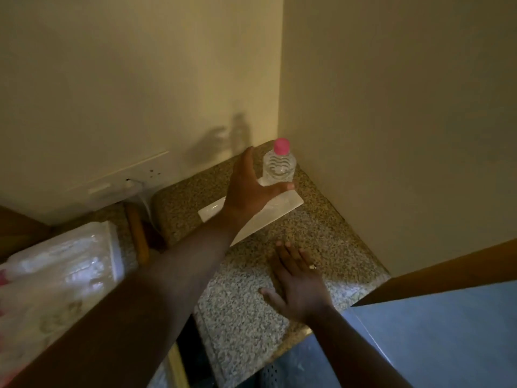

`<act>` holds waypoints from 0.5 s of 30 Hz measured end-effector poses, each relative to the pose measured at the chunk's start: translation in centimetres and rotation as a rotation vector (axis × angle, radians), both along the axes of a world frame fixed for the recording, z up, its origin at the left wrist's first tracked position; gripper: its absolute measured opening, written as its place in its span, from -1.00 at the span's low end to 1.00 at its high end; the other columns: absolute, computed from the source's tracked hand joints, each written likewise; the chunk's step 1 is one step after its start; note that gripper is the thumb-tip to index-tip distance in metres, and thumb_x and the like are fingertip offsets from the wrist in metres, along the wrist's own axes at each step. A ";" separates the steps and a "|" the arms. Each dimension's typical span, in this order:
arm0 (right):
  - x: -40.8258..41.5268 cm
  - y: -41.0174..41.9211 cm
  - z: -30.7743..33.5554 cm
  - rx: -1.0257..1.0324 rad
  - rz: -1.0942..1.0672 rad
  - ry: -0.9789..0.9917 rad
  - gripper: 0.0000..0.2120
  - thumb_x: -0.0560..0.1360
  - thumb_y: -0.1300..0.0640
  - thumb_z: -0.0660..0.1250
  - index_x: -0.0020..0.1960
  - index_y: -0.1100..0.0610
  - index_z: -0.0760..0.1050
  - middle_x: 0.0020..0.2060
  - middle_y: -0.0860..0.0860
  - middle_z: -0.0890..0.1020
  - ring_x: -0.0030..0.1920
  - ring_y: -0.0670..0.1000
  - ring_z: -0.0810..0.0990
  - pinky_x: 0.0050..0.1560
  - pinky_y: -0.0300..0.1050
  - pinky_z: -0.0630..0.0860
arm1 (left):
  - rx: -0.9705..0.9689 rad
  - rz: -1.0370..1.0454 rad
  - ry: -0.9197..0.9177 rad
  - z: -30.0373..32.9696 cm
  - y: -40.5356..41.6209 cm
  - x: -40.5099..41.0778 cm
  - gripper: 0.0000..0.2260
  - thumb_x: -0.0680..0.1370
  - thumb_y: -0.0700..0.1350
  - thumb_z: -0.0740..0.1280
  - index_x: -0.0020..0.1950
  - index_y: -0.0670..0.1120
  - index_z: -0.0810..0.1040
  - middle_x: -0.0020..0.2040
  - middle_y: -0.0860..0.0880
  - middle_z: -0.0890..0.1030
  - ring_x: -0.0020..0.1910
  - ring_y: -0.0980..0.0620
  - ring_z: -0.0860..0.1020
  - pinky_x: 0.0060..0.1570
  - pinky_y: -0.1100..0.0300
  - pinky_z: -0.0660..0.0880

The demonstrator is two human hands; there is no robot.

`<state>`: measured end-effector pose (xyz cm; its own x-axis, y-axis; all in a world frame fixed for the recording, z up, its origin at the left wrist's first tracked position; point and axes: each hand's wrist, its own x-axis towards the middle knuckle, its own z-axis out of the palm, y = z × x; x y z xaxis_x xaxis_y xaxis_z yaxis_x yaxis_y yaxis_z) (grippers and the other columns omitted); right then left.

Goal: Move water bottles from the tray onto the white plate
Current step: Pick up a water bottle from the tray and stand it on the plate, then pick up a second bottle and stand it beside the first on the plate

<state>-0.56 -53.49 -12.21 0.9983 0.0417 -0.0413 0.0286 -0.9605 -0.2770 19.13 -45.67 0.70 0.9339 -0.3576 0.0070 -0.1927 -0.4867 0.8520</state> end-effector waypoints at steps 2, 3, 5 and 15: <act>-0.2 -0.1 -0.1 -0.010 -0.022 0.007 -0.26 0.56 -0.39 -0.03 0.55 0.08 0.10 0.56 0.11 0.05 0.55 0.14 -0.07 0.49 0.20 -0.10 | 0.068 0.082 0.013 0.0 3.1 -1.7 -0.02 0.26 0.24 0.56 0.53 -0.06 0.19 0.51 -0.12 0.33 0.46 -0.09 0.32 0.38 -0.07 0.36; -0.1 0.3 -0.1 -0.001 -0.022 0.005 -0.27 0.57 -0.38 -0.03 0.55 0.07 0.09 0.56 0.11 0.03 0.55 0.15 -0.07 0.49 0.20 -0.07 | 0.122 0.135 0.025 -0.1 5.7 -2.7 -0.03 0.27 0.29 0.53 0.53 -0.03 0.19 0.51 -0.10 0.32 0.45 -0.09 0.32 0.38 -0.07 0.36; 0.0 1.7 0.0 0.019 0.009 0.006 -0.30 0.57 -0.36 -0.02 0.53 0.07 0.15 0.55 0.12 0.06 0.54 0.16 -0.01 0.49 0.22 -0.02 | 0.235 0.175 0.028 -0.3 12.2 -5.5 -0.05 0.28 0.37 0.46 0.52 0.01 0.19 0.50 -0.10 0.31 0.46 -0.10 0.30 0.38 -0.07 0.35; 0.8 14.2 0.8 0.062 0.151 0.008 -0.30 0.60 -0.27 -0.11 0.41 0.23 0.38 0.43 0.25 0.37 0.45 0.27 0.28 0.41 0.26 0.15 | 0.882 0.086 -0.316 -2.9 39.9 -17.9 -0.15 0.45 0.40 0.22 0.53 -0.16 0.24 0.54 -0.19 0.22 0.53 -0.26 0.14 0.45 -0.25 0.16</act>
